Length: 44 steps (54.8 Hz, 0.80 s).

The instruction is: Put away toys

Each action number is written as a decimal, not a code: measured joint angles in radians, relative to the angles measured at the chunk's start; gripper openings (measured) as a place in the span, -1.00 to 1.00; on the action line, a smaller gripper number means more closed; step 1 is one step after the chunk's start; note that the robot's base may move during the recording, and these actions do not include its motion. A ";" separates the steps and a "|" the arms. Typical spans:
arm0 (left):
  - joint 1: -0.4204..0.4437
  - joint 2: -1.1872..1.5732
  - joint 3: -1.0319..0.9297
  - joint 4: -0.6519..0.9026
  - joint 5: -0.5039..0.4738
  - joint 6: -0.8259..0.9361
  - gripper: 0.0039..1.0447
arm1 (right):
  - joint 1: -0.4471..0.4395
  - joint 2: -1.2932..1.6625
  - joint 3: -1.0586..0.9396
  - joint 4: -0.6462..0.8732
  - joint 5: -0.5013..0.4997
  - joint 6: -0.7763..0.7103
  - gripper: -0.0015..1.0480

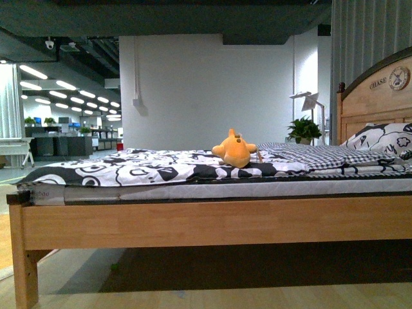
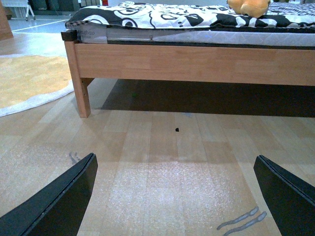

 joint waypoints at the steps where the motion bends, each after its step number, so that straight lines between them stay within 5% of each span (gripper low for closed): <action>1: 0.000 0.000 0.000 0.000 0.000 0.000 0.89 | 0.000 0.000 0.000 0.000 0.000 0.000 0.99; 44: 0.000 0.000 0.000 0.000 0.000 0.000 0.89 | 0.000 0.000 0.000 0.000 0.000 0.000 0.99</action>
